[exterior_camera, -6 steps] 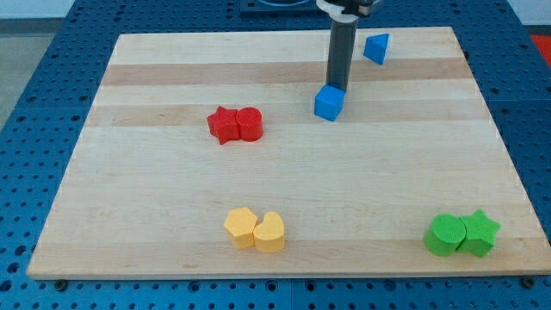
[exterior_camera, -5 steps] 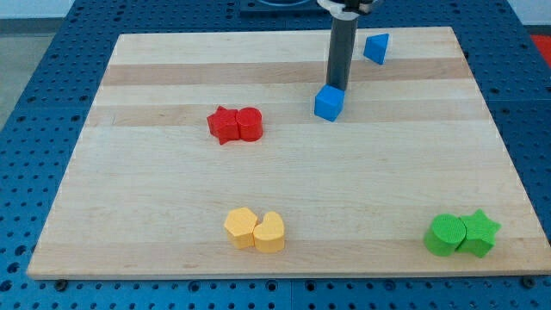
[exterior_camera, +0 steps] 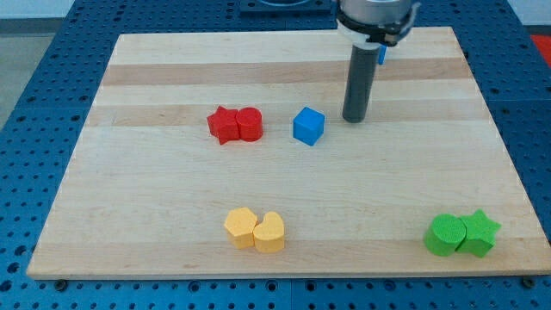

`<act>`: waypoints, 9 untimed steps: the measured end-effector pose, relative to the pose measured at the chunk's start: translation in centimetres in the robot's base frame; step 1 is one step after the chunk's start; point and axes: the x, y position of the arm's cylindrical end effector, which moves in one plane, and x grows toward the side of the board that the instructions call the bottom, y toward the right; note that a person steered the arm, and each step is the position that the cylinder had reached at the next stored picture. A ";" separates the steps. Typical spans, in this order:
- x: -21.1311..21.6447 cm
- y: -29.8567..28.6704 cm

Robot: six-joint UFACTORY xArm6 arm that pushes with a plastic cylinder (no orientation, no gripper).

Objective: Push blue cube towards the red circle

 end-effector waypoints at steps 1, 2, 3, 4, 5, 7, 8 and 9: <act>2.3 -1.9; 2.4 -4.6; 1.6 -6.6; 1.0 -7.0; 0.5 -5.2; -4.5 -4.8; -5.5 -6.2; -5.5 -8.9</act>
